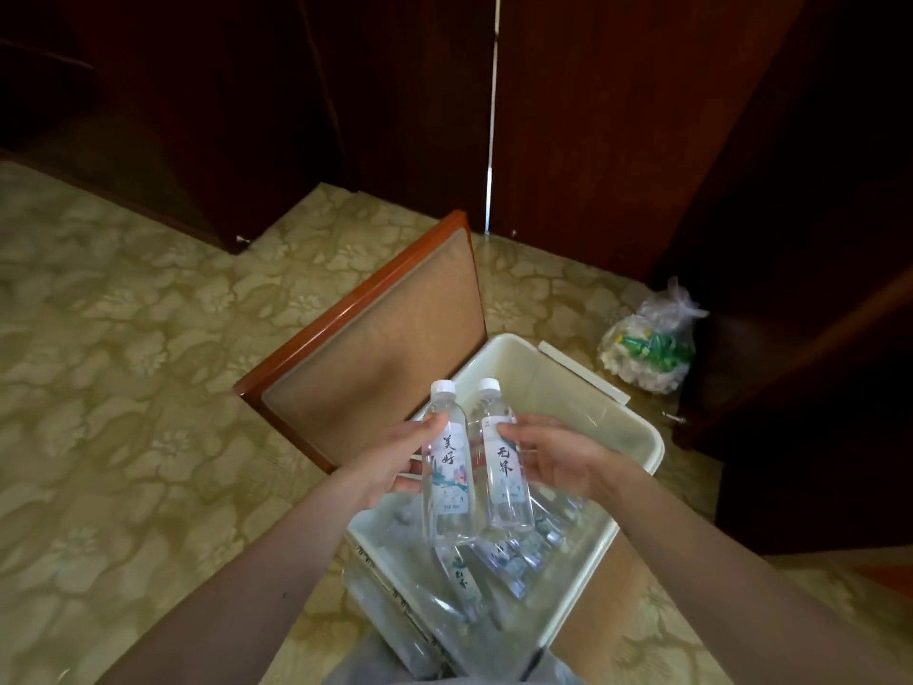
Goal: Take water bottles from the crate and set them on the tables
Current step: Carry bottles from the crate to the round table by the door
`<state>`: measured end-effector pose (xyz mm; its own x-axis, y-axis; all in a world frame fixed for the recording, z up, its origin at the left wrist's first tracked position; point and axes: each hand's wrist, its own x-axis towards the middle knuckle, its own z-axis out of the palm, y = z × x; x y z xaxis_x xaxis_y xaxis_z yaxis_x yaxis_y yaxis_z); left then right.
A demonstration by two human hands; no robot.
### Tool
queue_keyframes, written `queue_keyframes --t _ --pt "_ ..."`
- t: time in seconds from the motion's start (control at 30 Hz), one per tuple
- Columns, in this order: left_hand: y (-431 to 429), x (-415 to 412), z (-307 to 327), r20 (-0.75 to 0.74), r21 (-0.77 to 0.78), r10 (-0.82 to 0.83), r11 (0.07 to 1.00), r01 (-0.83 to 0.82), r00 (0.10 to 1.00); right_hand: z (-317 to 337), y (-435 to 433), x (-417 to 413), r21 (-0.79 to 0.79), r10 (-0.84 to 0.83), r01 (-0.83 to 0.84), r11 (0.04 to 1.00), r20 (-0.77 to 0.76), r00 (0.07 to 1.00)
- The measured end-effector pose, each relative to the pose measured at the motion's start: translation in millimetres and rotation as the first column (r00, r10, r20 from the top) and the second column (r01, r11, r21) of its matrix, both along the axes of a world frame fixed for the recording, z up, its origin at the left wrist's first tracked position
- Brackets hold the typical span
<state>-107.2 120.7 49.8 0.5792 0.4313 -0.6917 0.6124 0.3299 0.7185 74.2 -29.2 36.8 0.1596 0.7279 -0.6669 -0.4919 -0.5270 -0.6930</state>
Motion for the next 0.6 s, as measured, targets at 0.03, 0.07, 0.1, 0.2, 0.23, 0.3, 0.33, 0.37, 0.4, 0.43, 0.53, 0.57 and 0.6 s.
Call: queue_keyframes --t 0.03,0.07,0.1,0.2,0.23,0.3,0.33,0.37,0.4,0.43,0.53,0.57,0.6 --pt "-1.2 -7.1 2.4 0.018 -0.001 0.031 1.0 -0.031 0.999 4.6 2.1 -2.9 -0.004 0.032 -0.032 0.999 0.032 0.999" --pt "-2.3 -14.2 3.7 0.034 0.001 0.06 0.998 -0.06 0.998 10.2 5.2 -6.4 -0.012 0.071 -0.07 0.997 0.072 0.995" --pt "-4.0 -21.1 6.2 0.046 -0.001 0.088 0.996 -0.088 0.995 15.6 8.4 -10.0 -0.017 0.105 -0.104 0.994 0.108 0.989" --pt "-7.9 -45.5 10.0 0.074 0.004 0.155 0.988 -0.156 0.985 27.2 17.8 -24.2 -0.026 0.188 -0.187 0.982 0.176 0.966" --pt "-9.4 -54.6 11.7 0.081 0.008 0.175 0.984 -0.176 0.981 31.6 19.9 -31.1 -0.024 0.205 -0.204 0.979 0.193 0.959" --pt "-14.2 -73.8 17.3 0.094 0.024 0.216 0.975 -0.219 0.972 40.5 22.4 -47.7 -0.011 0.228 -0.231 0.973 0.217 0.949" --pt "-15.8 -83.8 19.8 0.098 0.032 0.236 0.97 -0.24 0.967 43.7 23.5 -57.1 -0.008 0.24 -0.245 0.969 0.235 0.942" --pt "-17.2 -95.3 23.0 0.099 0.04 0.251 0.966 -0.255 0.963 46.8 24.0 -67.2 -0.007 0.25 -0.257 0.966 0.253 0.935" --pt "-18.7 -108.0 25.9 0.099 0.05 0.258 0.963 -0.264 0.961 49.3 24.5 -78.5 -0.005 0.259 -0.268 0.963 0.269 0.928" --pt "-20.8 -121.6 29.6 0.103 0.055 0.262 0.962 -0.268 0.96 51.1 24.6 -89.7 -0.002 0.27 -0.281 0.96 0.282 0.921" --pt "-32.3 -167.5 38.5 0.144 0.047 0.268 0.96 -0.277 0.953 59.4 21.8 -129.0 0.037 0.291 -0.315 0.948 0.3 0.909" --pt "-37.0 -184.2 41.2 0.164 0.046 0.282 0.955 -0.293 0.945 61.9 20.4 -143.1 0.056 0.295 -0.325 0.944 0.297 0.908" --pt "-41.2 -201.5 43.4 0.175 0.045 0.307 0.947 -0.319 0.936 64.5 19.6 -158.2 0.069 0.304 -0.338 0.939 0.297 0.905"
